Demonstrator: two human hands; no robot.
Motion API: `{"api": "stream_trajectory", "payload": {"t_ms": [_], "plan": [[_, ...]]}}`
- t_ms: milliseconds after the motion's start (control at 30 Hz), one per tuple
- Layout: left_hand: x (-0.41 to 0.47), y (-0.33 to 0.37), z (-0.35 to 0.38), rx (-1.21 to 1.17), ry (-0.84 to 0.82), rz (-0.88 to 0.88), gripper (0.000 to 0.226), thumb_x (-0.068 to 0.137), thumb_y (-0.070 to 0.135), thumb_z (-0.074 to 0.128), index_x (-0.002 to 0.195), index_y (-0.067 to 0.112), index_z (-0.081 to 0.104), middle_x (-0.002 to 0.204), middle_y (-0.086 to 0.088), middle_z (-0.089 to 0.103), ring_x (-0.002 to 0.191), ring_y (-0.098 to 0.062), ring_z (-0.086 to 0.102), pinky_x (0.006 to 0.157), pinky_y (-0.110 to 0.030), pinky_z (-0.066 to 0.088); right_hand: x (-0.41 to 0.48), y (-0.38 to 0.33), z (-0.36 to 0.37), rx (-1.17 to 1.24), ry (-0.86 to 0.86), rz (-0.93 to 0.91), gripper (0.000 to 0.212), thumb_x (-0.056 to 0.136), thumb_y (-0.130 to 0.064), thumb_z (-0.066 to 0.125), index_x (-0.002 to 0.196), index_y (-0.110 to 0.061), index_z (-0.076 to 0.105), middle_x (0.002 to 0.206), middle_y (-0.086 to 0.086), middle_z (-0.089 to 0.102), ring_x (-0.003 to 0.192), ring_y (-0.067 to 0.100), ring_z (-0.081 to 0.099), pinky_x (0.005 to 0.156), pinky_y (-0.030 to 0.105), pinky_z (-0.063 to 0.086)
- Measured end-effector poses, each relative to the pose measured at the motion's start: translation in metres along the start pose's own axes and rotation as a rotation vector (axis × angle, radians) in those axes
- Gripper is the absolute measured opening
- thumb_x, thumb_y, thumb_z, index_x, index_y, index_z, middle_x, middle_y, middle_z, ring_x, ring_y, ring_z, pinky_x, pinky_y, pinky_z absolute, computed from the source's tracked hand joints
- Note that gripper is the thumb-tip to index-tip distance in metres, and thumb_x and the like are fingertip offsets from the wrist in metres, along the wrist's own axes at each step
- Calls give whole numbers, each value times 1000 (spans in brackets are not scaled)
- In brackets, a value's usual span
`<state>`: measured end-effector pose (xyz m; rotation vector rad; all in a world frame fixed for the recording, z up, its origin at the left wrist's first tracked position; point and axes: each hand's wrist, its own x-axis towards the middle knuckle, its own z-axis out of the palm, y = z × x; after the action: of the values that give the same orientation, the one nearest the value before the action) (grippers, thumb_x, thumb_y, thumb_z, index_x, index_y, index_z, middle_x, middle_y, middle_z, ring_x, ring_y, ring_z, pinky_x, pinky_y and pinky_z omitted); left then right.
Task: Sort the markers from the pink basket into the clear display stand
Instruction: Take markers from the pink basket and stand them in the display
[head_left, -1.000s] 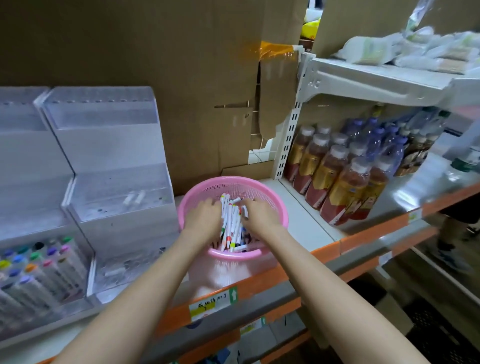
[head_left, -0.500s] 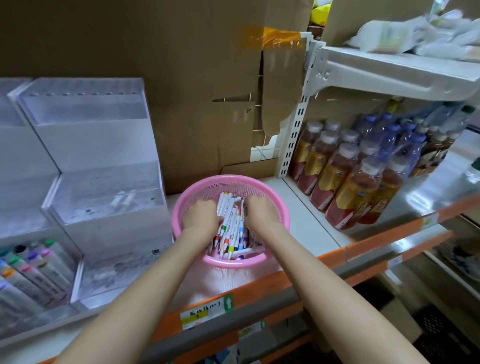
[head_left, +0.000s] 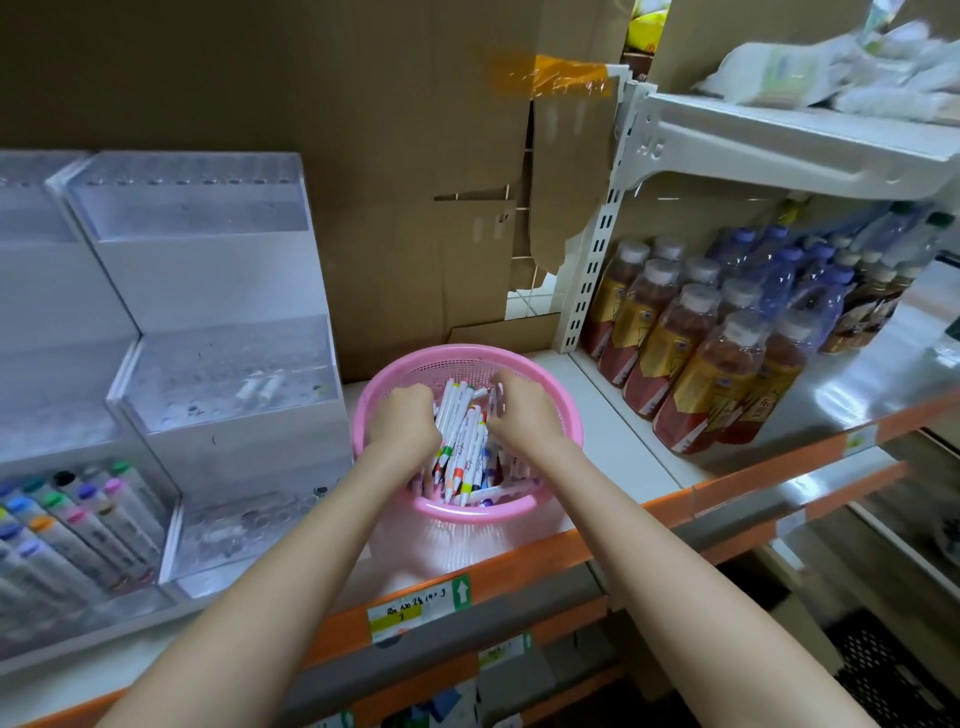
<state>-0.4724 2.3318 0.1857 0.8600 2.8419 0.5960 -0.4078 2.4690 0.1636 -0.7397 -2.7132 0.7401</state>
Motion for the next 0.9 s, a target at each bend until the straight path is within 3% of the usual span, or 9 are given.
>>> {"api": "stream_trajectory", "payload": {"t_ms": [100, 233, 300, 400, 500, 667, 800, 900], "plan": [[-2, -2, -2, -131, 97, 66, 15, 84, 3, 59, 89, 16, 54, 84, -4, 64, 71, -15, 57, 51, -25, 40, -6, -9, -6, 105, 58, -83, 61, 81, 0, 60, 137, -11, 39, 110, 11, 62, 91, 24, 61, 69, 39, 52], [-14, 0, -16, -256, 249, 197, 46, 84, 2, 59, 127, 18, 53, 106, -4, 66, 95, -22, 61, 67, -23, 36, -14, -27, -9, 146, 142, -172, 72, 80, -7, 62, 144, -15, 33, 125, 9, 57, 105, 25, 58, 78, 38, 50], [-20, 0, -24, -288, 299, 235, 48, 83, 2, 60, 128, 19, 52, 108, -7, 66, 96, -26, 60, 72, -28, 42, -22, -38, -11, 184, 186, -211, 68, 78, -7, 61, 141, -17, 38, 124, 7, 56, 103, 24, 57, 79, 43, 51], [-34, -5, -39, -326, 353, 246, 51, 83, 1, 62, 128, 19, 49, 109, -8, 65, 97, -29, 60, 82, -40, 49, -37, -59, -16, 247, 250, -257, 66, 78, -7, 59, 139, -20, 39, 113, 4, 55, 80, 20, 59, 71, 42, 52], [-51, -12, -59, -382, 411, 292, 49, 82, -1, 63, 125, 19, 50, 103, -6, 64, 90, -26, 60, 78, -35, 49, -49, -80, -19, 273, 304, -312, 66, 78, -8, 61, 138, -23, 40, 107, 0, 53, 64, 10, 54, 64, 38, 51], [-79, -37, -93, -398, 506, 316, 46, 82, 0, 64, 122, 16, 49, 99, -7, 64, 87, -28, 61, 71, -31, 44, -70, -121, -11, 354, 334, -390, 68, 72, -5, 61, 136, -20, 42, 103, 3, 54, 71, 12, 51, 65, 41, 52], [-100, -75, -113, -391, 539, 311, 46, 81, 1, 66, 122, 15, 48, 96, -9, 64, 82, -30, 63, 75, -41, 51, -88, -159, 7, 392, 321, -445, 67, 70, -3, 61, 133, -17, 43, 98, 5, 56, 73, 18, 56, 65, 43, 51], [-116, -100, -124, -400, 545, 296, 44, 83, 3, 66, 121, 14, 47, 95, -3, 62, 77, -27, 64, 74, -41, 53, -100, -180, 19, 413, 284, -452, 66, 71, -1, 62, 132, -18, 41, 96, -2, 53, 65, 16, 56, 63, 43, 51]]}}
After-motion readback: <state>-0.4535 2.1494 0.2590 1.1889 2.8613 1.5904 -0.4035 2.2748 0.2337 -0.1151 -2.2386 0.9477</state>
